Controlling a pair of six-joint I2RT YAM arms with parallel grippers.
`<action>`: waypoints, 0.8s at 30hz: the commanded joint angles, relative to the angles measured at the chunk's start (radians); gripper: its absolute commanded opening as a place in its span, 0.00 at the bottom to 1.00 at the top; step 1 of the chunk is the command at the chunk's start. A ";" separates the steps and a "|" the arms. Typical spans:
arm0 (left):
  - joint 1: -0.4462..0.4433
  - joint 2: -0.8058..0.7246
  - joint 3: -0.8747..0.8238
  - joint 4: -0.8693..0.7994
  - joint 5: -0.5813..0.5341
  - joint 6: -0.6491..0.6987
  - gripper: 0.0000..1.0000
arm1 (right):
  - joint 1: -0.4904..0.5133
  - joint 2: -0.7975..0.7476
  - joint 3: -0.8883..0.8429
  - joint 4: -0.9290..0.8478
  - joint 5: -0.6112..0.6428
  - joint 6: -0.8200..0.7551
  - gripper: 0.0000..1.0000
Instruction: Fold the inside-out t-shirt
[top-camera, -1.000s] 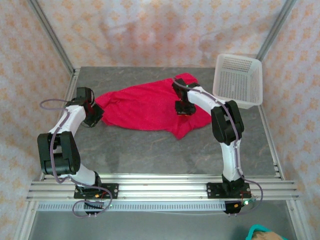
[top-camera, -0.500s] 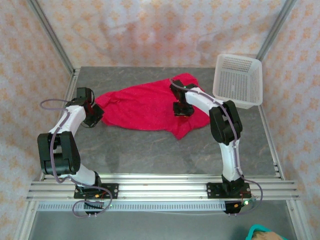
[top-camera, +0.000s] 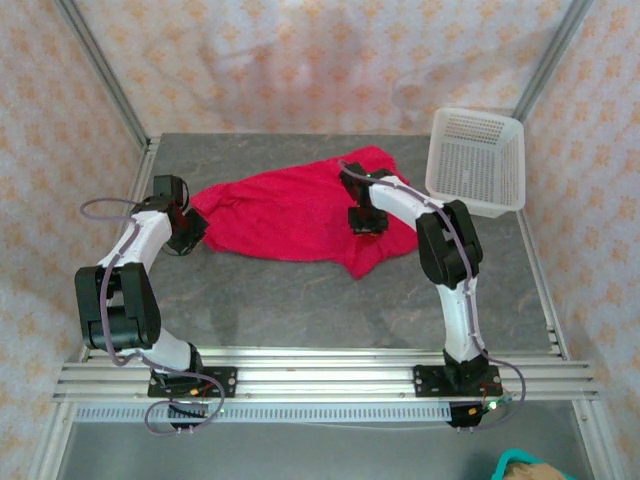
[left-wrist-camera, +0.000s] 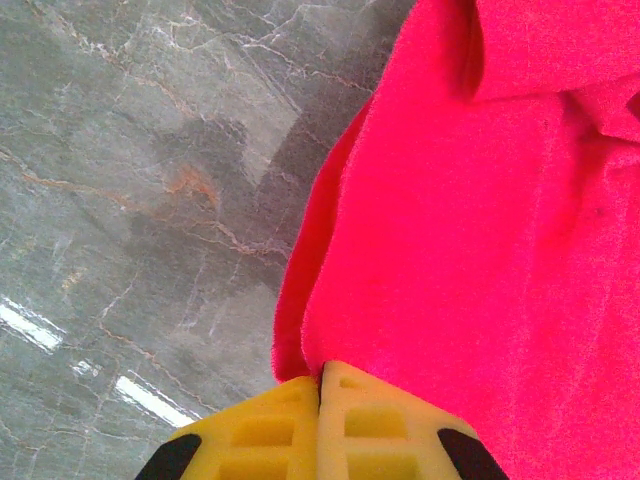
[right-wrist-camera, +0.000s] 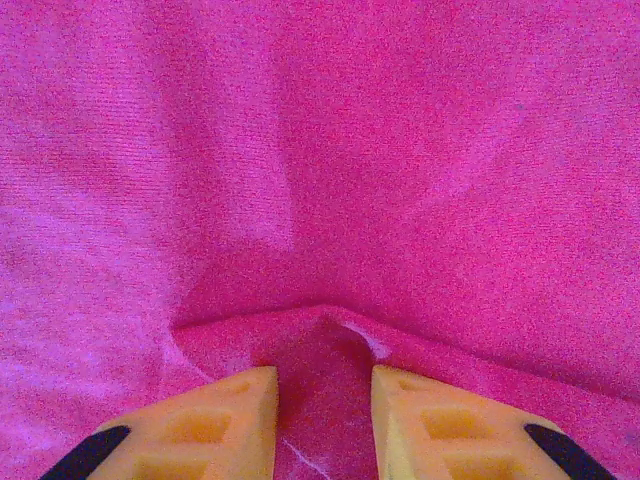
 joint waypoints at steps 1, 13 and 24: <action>0.008 -0.002 -0.007 -0.020 -0.033 0.014 0.00 | 0.002 0.025 0.016 -0.036 0.035 -0.014 0.28; 0.012 -0.020 0.018 -0.044 -0.036 0.014 0.00 | 0.002 -0.054 0.121 -0.144 0.077 -0.021 0.03; 0.012 -0.064 0.150 -0.142 -0.043 0.020 0.00 | 0.002 -0.160 0.358 -0.343 0.149 -0.061 0.00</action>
